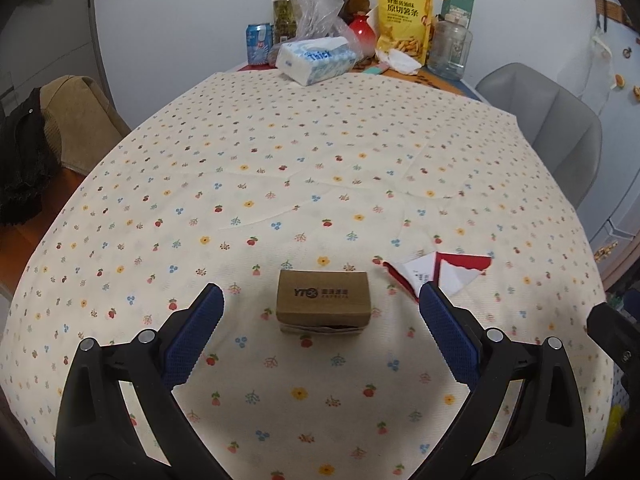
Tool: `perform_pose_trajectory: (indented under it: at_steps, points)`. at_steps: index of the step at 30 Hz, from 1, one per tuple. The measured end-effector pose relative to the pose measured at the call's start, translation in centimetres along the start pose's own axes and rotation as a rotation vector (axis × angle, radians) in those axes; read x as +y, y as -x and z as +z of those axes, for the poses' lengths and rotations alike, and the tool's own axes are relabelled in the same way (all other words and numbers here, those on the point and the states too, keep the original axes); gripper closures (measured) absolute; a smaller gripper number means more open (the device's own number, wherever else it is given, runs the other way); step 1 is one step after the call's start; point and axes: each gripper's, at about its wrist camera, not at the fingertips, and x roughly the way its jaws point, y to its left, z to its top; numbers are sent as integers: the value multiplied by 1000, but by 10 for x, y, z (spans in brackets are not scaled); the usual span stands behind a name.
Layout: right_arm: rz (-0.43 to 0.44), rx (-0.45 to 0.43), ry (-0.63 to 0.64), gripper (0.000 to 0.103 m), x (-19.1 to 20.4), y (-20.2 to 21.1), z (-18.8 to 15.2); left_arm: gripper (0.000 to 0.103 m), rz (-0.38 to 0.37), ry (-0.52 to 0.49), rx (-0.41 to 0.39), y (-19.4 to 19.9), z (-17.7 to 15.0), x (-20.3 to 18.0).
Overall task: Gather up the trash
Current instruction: 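Close the left tool on the small brown YTO cardboard box, then close the right tool on the red-and-white paper wrapper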
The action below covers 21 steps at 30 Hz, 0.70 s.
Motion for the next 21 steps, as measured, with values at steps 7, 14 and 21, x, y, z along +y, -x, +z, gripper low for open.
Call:
perform_pose_trajectory:
  at_steps: [7, 14, 21]
  points:
    - [-10, 17, 0, 9, -2, -11, 4, 11, 35, 30, 28, -15, -1, 9]
    - [9, 36, 28, 9, 14, -24, 7, 57, 50, 49, 15, -12, 1, 23]
    - [49, 57, 90, 9, 48, -40, 10, 57, 101, 63, -5, -11, 6, 48]
